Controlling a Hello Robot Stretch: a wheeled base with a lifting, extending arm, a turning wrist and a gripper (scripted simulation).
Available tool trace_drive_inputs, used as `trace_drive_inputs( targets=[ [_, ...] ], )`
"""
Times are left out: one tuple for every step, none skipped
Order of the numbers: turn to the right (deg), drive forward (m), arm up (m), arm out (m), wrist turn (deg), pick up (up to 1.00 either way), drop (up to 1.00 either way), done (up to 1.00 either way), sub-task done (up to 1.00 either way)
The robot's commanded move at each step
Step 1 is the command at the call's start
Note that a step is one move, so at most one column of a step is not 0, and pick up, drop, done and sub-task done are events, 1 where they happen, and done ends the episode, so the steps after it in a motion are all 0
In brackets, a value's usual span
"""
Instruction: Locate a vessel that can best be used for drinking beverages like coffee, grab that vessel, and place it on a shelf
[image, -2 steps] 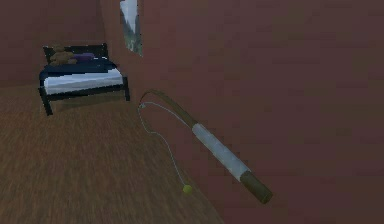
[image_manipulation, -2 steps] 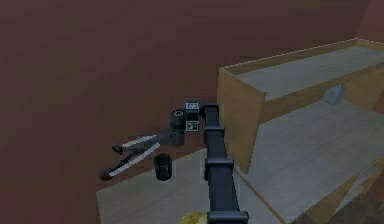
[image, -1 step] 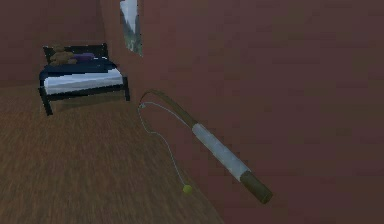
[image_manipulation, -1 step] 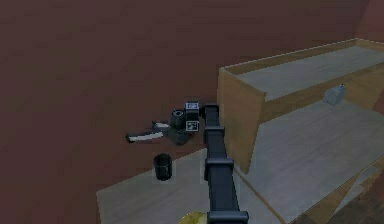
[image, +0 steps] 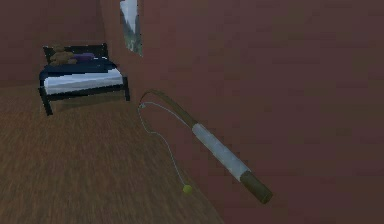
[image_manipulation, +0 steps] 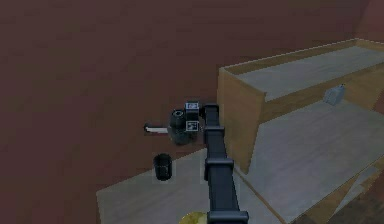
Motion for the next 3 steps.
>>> trace_drive_inputs(
  targets=[
    [0.0, 0.00, -0.30, 0.00, 0.0, 0.00, 0.00, 0.00, 0.00],
    [0.0, 0.00, 0.00, 0.00, 0.0, 1.00, 0.00, 0.00, 0.00],
    [0.0, 0.00, 0.10, 0.00, 0.0, 0.00, 0.00, 0.00, 0.00]
  ],
)
